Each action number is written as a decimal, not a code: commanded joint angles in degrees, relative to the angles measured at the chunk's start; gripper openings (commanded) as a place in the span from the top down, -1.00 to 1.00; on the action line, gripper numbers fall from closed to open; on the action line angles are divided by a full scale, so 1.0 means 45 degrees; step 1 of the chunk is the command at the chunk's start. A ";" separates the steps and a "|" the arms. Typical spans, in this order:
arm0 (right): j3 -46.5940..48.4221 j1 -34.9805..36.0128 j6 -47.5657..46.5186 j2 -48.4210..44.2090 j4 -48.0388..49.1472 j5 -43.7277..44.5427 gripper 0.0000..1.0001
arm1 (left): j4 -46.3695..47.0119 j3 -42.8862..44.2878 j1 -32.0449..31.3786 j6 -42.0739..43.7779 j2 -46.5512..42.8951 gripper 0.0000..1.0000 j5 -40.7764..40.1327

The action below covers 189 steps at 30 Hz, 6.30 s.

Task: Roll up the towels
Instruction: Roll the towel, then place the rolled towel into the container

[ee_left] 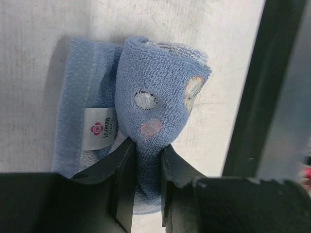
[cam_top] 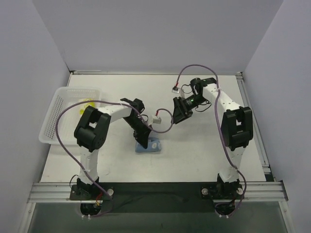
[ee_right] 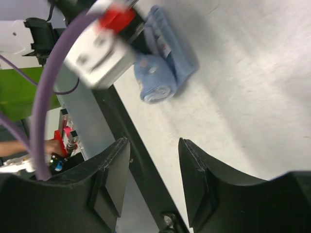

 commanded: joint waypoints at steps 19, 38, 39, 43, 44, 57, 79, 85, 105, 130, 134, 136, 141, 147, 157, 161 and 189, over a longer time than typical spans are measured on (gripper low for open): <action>-0.4108 0.4505 0.0488 -0.2173 0.6537 0.4126 -0.30 | -0.8326 0.7201 0.2329 0.3388 0.7919 0.37 0.1768; -0.4927 0.4138 0.1677 -0.2266 0.7494 0.3639 -0.20 | -0.7780 0.7396 0.2680 0.2706 0.7431 0.21 0.2610; -0.5005 0.3923 0.2085 -0.2501 0.7572 0.3620 -0.22 | -0.7722 0.7261 0.2680 0.2685 0.7450 0.21 0.2569; -0.4597 0.2167 0.3473 -0.3283 0.7671 0.3035 -0.24 | -0.7604 0.6948 0.2661 0.2802 0.7373 0.22 0.2393; -0.4557 0.1661 0.3611 -0.3497 0.7787 0.2918 -0.25 | -0.7488 0.6869 0.2680 0.2783 0.7353 0.22 0.2374; -0.7834 0.2143 0.5136 -0.4710 1.1066 0.2350 -0.31 | -0.7643 0.6986 0.2719 0.2764 0.7723 0.22 0.2432; -0.7331 0.3668 0.6542 -0.1527 1.3570 0.1590 0.61 | -0.7236 0.7240 0.3227 0.1926 0.7979 0.08 0.3096; -0.6902 0.3395 0.6992 -0.1391 1.1995 0.0827 1.00 | -0.4661 0.5698 0.3617 0.0443 0.5622 -0.22 0.2649; -0.4635 0.2808 0.7870 0.0699 0.8530 -0.0695 1.00 | 0.4267 -0.2856 0.1260 -0.0070 -0.6472 -0.51 -0.4224; -0.3853 0.2144 0.7500 0.0740 0.8452 -0.1733 -0.16 | 0.5016 -0.2880 -0.1950 0.0011 -0.2824 0.37 -0.6867; -0.3678 0.2183 0.7305 0.0973 0.8472 -0.1518 -0.27 | 0.4154 -0.1941 -0.1247 -0.0692 -0.2044 0.24 -0.5791; -0.3444 0.2299 0.7187 0.1188 0.8491 -0.1401 -0.27 | 0.4038 -0.1667 -0.1070 -0.0850 -0.1867 0.09 -0.5615; -0.2936 0.2418 0.7304 0.1812 0.8472 -0.1439 0.01 | 0.4095 -0.1609 -0.1128 -0.0850 -0.1223 -0.31 -0.6004; -0.3130 0.1698 0.7324 0.1386 0.8335 -0.1576 0.06 | 0.4057 -0.1432 -0.1129 -0.0831 -0.0168 -0.17 -0.6864; -0.2956 -0.0451 0.6368 -0.0002 0.6657 -0.1128 -0.42 | 0.2926 -0.0790 -0.0407 -0.1591 -0.1630 0.69 -0.7255; -0.2448 -0.0863 0.5606 -0.0296 0.5330 -0.0893 -0.53 | 0.0721 0.1239 0.1035 -0.2704 -0.2080 0.82 -0.6769; -0.2564 -0.1352 0.4336 -0.0276 0.3824 -0.0248 -0.55 | -0.1413 0.8568 1.1782 -0.6082 0.2214 1.00 -1.0397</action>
